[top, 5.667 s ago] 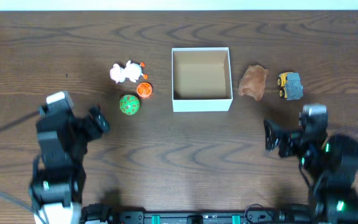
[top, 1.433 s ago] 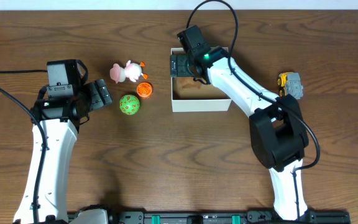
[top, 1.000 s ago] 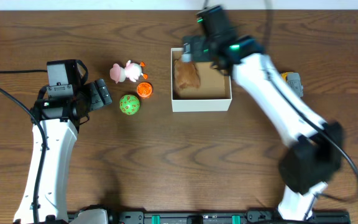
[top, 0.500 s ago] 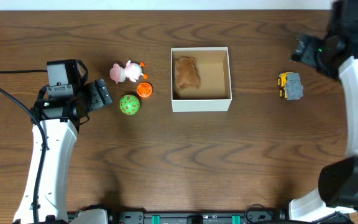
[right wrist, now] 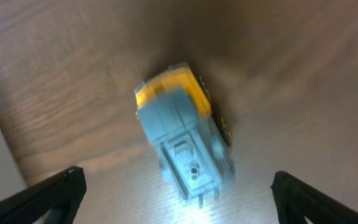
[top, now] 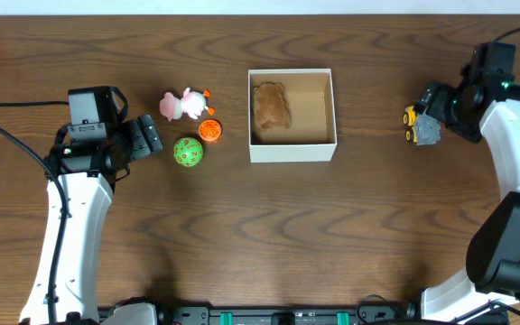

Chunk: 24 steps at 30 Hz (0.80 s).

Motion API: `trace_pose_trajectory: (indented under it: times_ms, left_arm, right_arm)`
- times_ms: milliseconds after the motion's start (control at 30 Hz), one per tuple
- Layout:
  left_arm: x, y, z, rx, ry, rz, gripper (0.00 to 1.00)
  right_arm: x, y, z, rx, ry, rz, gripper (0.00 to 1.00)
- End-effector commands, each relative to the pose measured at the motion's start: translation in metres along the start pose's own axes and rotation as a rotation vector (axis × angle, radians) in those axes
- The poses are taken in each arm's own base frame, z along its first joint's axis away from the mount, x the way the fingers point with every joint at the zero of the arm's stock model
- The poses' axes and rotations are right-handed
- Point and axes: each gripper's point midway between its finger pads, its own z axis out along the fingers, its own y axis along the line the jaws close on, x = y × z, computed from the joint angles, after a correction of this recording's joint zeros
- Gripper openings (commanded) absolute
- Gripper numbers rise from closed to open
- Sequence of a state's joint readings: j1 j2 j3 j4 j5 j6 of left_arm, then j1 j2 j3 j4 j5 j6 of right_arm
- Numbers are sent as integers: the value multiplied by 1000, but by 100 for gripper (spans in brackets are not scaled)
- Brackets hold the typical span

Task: Pack container
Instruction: 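Move the right gripper to the toy truck and grasp it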

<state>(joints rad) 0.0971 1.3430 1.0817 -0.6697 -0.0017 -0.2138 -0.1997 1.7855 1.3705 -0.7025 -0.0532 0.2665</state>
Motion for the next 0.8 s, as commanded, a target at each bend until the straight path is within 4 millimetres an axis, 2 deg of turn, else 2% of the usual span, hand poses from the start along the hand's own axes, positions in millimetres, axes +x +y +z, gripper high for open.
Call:
trace_pose_trajectory:
  times_ms: [0,133,300,500,767]
  left_arm:
    - [-7,-3,-3,8,-16,-8,98]
    - [-7,-3,-3,8,-16,-8,98]
    - [-7,-3,-3,8,-16,-8,98]
    - [-7,-3,-3,8,-16,-8,98]
    - [-7,-3,-3,8,-16,-8,98]
  right_arm:
    - [-2,-4,9,0,-31,-232,99]
    - [-5,-4,18,-3,-49,-286,97]
    - [7,-6,34,-10,8,-281,95]
    - [22,-8,53,-17,73,-258,87]
    - [25,-9,57,-15,86,-257,68]
